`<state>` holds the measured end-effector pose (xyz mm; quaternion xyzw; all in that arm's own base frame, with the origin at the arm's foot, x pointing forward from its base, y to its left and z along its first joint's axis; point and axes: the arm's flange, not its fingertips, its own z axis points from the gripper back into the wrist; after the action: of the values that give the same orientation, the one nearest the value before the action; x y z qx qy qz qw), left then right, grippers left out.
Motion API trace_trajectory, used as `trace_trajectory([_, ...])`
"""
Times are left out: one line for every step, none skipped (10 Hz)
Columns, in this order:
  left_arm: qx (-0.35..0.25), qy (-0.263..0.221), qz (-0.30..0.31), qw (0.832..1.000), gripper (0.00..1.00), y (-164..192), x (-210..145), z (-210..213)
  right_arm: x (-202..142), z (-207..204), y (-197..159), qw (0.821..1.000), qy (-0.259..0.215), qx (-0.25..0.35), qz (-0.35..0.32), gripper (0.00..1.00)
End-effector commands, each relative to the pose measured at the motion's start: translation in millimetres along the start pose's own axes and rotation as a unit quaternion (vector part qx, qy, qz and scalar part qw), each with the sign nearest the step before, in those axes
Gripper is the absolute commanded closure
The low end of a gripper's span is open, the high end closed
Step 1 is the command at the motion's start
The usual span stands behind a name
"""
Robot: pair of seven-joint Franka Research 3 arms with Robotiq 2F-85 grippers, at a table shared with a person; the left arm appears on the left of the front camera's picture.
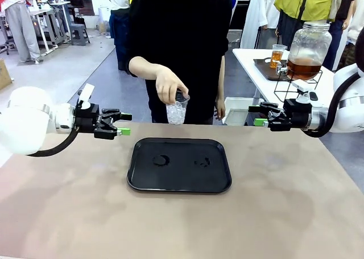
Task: Pour the drink into the iced cup.
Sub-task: Open the gripper to release the iced cup you were holding.
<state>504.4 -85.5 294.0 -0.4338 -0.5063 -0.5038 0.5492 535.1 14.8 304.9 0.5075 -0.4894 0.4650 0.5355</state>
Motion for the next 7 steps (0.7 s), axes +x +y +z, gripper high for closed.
trace_trajectory([0.002, 0.003, 0.006, 1.000, 0.00, 1.9, 1.3, -0.9, 3.5, -0.3, -0.8, 1.000, 0.000, 0.001, 0.003, 0.00])
trace_trajectory([0.002, 0.003, 0.006, 1.000, 0.00, 1.9, 1.3, -0.9, 3.5, -0.3, -0.8, 1.000, 0.000, 0.001, 0.003, 0.00])
trace_trajectory([0.002, 0.003, 0.006, 1.000, 0.00, 1.9, 1.3, -0.9, 3.5, -0.3, -0.8, 1.000, 0.000, 0.001, 0.003, 0.00])
trace_trajectory([0.002, 0.003, 0.006, 1.000, 0.00, 1.9, 1.3, -0.9, 3.5, -0.3, -0.8, 1.000, 0.000, 0.001, 0.003, 0.00])
trace_trajectory([0.002, 0.003, 0.006, 1.000, 0.00, 1.9, 1.3, -0.9, 3.5, -0.3, -0.8, 1.000, 0.000, 0.001, 0.003, 0.00])
trace_trajectory([0.002, 0.003, 0.006, 1.000, 0.00, 1.9, 1.3, -0.9, 3.5, -0.3, -0.8, 1.000, 0.000, 0.001, 0.003, 0.00])
trace_trajectory([0.002, 0.003, 0.006, 1.000, 0.00, 1.9, 1.3, -0.9, 3.5, -0.3, -0.8, 1.000, 0.000, 0.001, 0.003, 0.00])
